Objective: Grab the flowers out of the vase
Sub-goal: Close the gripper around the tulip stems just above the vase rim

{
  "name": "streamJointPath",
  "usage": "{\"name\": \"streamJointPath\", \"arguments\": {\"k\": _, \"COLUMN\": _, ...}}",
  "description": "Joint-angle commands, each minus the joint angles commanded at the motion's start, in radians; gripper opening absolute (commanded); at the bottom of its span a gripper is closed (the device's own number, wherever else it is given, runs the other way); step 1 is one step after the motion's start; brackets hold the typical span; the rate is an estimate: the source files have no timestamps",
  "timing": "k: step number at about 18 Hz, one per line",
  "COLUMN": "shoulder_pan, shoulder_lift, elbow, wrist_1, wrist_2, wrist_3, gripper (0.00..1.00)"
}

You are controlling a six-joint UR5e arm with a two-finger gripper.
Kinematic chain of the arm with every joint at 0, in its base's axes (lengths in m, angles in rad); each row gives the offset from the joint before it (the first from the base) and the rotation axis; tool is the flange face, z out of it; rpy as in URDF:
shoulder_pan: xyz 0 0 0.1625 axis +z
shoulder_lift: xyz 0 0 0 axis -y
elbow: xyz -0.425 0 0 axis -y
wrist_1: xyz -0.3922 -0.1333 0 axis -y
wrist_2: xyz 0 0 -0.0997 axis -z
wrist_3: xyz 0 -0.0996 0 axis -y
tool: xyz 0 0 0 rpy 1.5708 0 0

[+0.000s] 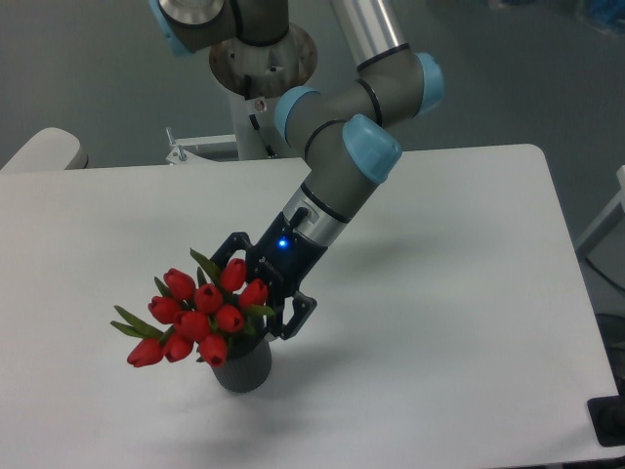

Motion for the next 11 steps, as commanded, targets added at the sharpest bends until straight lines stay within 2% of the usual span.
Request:
{"name": "streamJointPath", "arguments": {"k": 5, "shoulder_pan": -0.008, "shoulder_lift": -0.005, "elbow": 0.005, "wrist_1": 0.012, "wrist_2": 0.000, "wrist_3": -0.002, "gripper": 0.67}}
{"name": "streamJointPath", "arguments": {"k": 11, "shoulder_pan": -0.006, "shoulder_lift": -0.005, "elbow": 0.009, "wrist_1": 0.012, "wrist_2": 0.000, "wrist_3": 0.000, "gripper": 0.52}}
